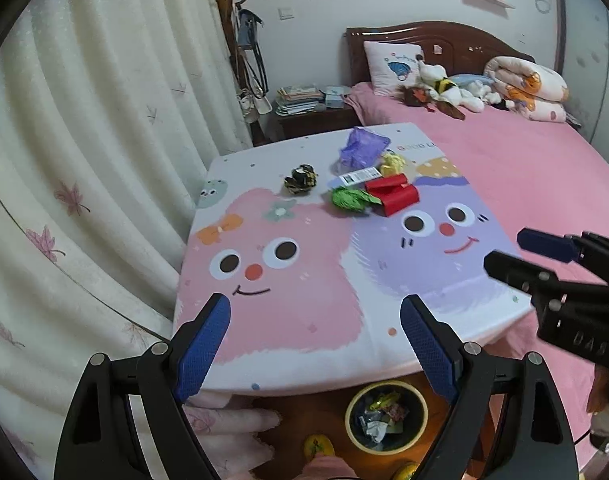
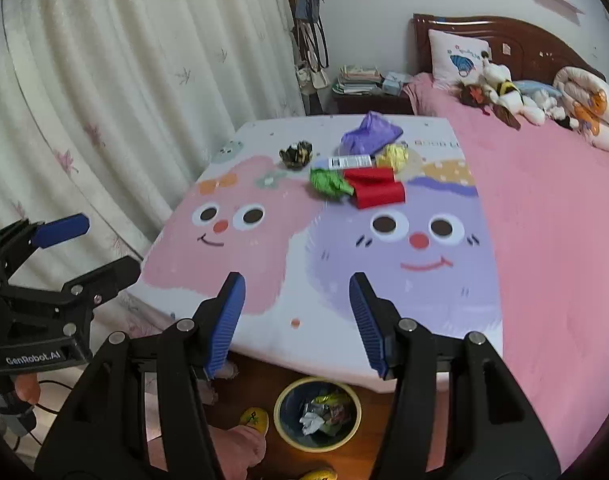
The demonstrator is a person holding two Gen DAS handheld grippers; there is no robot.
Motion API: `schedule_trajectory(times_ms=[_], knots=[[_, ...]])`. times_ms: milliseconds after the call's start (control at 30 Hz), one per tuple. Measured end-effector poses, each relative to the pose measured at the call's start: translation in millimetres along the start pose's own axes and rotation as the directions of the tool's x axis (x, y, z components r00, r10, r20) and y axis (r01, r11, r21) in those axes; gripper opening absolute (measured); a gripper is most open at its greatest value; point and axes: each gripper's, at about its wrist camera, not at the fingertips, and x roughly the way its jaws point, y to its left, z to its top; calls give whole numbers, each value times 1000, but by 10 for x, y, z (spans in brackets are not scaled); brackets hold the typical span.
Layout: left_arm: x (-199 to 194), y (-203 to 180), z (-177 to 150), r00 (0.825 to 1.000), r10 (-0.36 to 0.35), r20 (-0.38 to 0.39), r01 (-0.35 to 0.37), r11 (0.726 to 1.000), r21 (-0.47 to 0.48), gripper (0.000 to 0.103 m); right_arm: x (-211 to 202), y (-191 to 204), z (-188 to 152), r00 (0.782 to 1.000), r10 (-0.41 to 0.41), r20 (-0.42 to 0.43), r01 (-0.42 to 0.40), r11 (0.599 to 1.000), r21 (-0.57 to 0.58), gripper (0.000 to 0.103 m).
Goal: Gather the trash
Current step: 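Raise both tools back toward the table, then grasp the black-gold wrapper with the left tool while the right tool grasps the green crumpled paper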
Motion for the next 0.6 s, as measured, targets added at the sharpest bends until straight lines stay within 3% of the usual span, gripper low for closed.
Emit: schedule_trajectory(times_ms=[233, 333, 600], knots=[[633, 390, 448, 999, 38, -36, -40, 997, -64, 88, 491, -30, 462, 1000, -18, -4, 18, 1000, -9, 51], [1099, 594, 708, 997, -2, -81, -4, 997, -74, 88, 841, -3, 658, 999, -36, -17, 36, 999, -9, 51], [2318, 1086, 1543, 983, -112, -147, 115, 993, 14, 88, 2086, 108, 1108, 985, -125, -118, 128, 992, 16, 51]])
